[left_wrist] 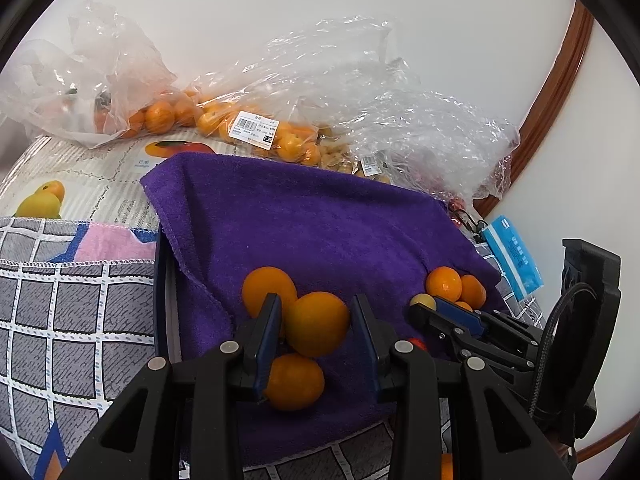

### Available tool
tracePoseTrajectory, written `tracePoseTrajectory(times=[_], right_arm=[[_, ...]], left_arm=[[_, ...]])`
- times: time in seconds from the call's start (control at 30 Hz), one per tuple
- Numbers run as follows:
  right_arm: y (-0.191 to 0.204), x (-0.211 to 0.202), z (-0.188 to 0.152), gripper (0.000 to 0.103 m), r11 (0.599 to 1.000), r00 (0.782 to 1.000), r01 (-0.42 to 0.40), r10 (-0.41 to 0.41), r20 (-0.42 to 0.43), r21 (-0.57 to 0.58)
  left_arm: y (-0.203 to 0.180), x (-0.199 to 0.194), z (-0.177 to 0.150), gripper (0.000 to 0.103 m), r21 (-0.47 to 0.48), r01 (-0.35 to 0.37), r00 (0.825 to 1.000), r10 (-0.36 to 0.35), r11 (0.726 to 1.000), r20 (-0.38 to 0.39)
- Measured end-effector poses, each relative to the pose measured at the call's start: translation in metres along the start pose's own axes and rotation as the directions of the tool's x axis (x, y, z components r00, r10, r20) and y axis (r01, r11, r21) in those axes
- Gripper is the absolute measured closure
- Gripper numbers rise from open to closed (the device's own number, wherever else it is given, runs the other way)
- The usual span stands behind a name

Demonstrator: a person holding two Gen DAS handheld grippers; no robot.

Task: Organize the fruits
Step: 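Lower both held fruits onto the towel beside the placed oranges, then open both tools to release the fruits and withdraw from the towel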

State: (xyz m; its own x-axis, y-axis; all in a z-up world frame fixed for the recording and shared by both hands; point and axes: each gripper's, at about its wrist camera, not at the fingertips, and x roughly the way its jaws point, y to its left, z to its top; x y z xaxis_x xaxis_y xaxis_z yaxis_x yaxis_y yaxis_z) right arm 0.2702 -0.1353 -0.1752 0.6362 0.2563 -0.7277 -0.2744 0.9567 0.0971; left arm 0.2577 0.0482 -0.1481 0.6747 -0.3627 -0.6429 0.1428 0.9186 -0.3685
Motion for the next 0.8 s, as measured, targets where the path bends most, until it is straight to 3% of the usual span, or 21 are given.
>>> tracePoseTrajectory(times=[0.1, 0.2, 0.53, 0.7, 0.8], right_arm=[[0.0, 0.0, 0.0, 0.076, 1.0, 1.0, -0.001, 0.001, -0.001, 0.004], [0.0, -0.001, 0.0, 0.072, 1.0, 1.0, -0.003, 0.003, 0.009, 0.001], [-0.002, -0.017, -0.001, 0.062, 1.0, 0.998, 0.002, -0.003, 0.068, 0.011], [-0.004, -0.026, 0.0, 0.062, 1.0, 0.995, 0.008, -0.011, 0.097, 0.027], [-0.001, -0.036, 0.0, 0.062, 0.999, 0.99, 0.037, -0.04, 0.135, 0.031]], left_arm=[[0.0, -0.001, 0.0, 0.068, -0.001, 0.001, 1.0, -0.001, 1.0, 0.005], [-0.001, -0.004, 0.001, 0.06, -0.001, 0.007, 1.0, -0.007, 1.0, 0.018], [0.0, -0.013, 0.002, 0.059, -0.011, 0.013, 0.998, -0.012, 1.0, 0.06], [-0.003, -0.021, 0.002, 0.059, -0.012, -0.005, 0.996, 0.007, 1.0, 0.093], [-0.005, -0.026, 0.001, 0.059, -0.012, -0.057, 0.99, 0.058, 0.998, 0.132]])
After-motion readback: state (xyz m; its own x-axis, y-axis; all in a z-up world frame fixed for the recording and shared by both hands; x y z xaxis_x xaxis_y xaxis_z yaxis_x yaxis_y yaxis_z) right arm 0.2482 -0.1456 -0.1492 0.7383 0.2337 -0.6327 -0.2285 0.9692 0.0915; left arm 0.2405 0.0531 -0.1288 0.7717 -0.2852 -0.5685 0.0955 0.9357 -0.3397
